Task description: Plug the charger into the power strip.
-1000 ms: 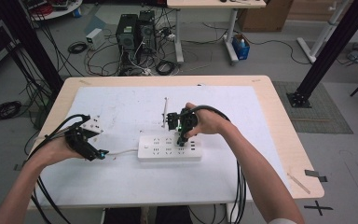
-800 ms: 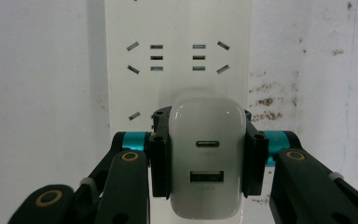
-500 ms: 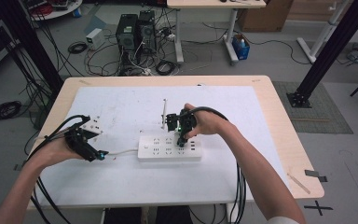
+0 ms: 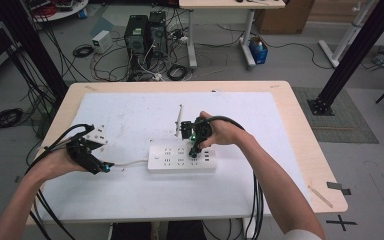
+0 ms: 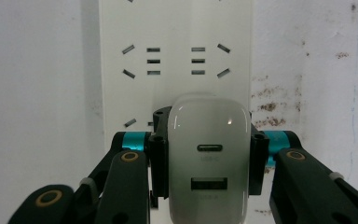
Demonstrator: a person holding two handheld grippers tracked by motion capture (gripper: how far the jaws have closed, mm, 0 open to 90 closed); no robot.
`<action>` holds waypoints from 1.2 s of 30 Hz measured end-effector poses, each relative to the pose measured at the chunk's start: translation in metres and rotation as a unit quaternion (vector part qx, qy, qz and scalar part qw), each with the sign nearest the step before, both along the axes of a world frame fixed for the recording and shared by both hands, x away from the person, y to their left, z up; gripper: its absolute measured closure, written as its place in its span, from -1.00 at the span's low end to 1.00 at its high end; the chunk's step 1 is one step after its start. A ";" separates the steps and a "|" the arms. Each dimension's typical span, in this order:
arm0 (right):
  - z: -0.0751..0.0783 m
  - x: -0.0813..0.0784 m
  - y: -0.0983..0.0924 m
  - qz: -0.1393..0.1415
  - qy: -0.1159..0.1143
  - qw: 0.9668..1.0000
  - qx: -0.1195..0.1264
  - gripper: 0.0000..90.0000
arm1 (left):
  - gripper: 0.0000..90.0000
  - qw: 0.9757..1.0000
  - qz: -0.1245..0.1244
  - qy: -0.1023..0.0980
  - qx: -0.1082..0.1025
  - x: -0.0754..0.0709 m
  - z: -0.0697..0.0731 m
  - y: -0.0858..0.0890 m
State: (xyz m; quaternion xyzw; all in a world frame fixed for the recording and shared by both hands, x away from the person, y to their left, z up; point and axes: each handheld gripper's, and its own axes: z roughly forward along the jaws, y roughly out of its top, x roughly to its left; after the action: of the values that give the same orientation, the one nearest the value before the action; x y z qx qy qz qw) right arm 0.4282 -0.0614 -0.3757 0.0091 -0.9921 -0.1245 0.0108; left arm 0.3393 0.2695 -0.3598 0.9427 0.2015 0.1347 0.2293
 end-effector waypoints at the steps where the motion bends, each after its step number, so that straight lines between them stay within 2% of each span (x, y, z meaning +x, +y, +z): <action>1: 0.000 -0.001 -0.001 -0.002 -0.003 1.000 0.005 0.39 | -0.61 1.000 -0.003 0.001 0.003 0.000 0.001 0.001; 4: -0.001 -0.007 0.001 0.003 -0.024 1.000 0.001 0.39 | -0.61 1.000 0.000 -0.002 0.009 -0.001 0.001 0.000; 7: -0.002 -0.012 0.000 -0.002 -0.039 0.999 0.005 0.39 | -0.61 1.000 0.000 -0.004 0.003 -0.002 0.002 -0.001; 10: -0.002 -0.010 0.004 0.005 -0.034 0.999 -0.005 0.39 | -0.61 1.000 -0.005 -0.003 0.007 -0.001 0.002 -0.004; 12: -0.003 -0.004 0.004 0.000 -0.017 1.000 0.001 0.39 | -0.61 1.000 -0.004 -0.004 0.004 -0.002 0.002 -0.003; 13: -0.003 -0.004 0.004 0.000 -0.017 1.000 0.001 0.39 | -0.61 1.000 -0.004 -0.004 0.004 -0.002 0.002 -0.003; 14: -0.004 -0.001 -0.001 -0.011 -0.002 1.000 0.015 0.39 | -0.61 1.000 -0.003 -0.006 0.005 -0.003 0.003 -0.002; 17: -0.004 -0.005 0.002 -0.004 -0.014 1.000 0.004 0.38 | -0.61 1.000 -0.002 -0.009 0.003 -0.004 0.005 0.002; 20: -0.004 -0.006 0.002 -0.013 -0.016 1.000 0.008 0.35 | -0.61 1.000 -0.002 -0.009 0.001 -0.004 0.004 0.004; 23: -0.004 -0.007 0.001 -0.029 -0.013 0.999 0.018 0.06 | -0.61 1.000 0.001 -0.007 -0.002 -0.003 0.002 0.005; 24: -0.001 -0.007 0.000 -0.034 -0.018 0.999 0.022 -0.10 | -0.61 1.000 -0.002 -0.007 0.001 -0.002 0.002 0.006; 27: 0.009 -0.005 -0.005 -0.058 -0.016 0.997 0.039 -0.28 | -0.61 1.000 0.000 -0.007 -0.002 -0.001 0.001 0.007; 30: 0.019 -0.005 -0.013 -0.085 -0.037 0.995 0.027 -0.52 | -0.61 1.000 -0.005 -0.002 -0.002 0.001 0.000 0.006; 34: 0.031 -0.010 -0.024 -0.112 -0.065 0.991 0.031 -0.55 | -0.61 1.000 -0.012 0.004 0.007 0.008 0.004 0.002; 36: 0.037 -0.013 -0.030 -0.124 -0.074 0.989 0.031 -0.72 | -0.61 1.000 -0.014 0.004 0.009 0.012 0.008 0.000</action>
State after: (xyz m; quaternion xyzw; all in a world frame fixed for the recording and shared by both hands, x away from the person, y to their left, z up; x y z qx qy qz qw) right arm 0.4147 -0.0917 -0.3384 -0.1043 -0.9793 -0.1549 -0.0786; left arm 0.3510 0.2691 -0.3521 0.9480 0.1877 0.1298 0.2220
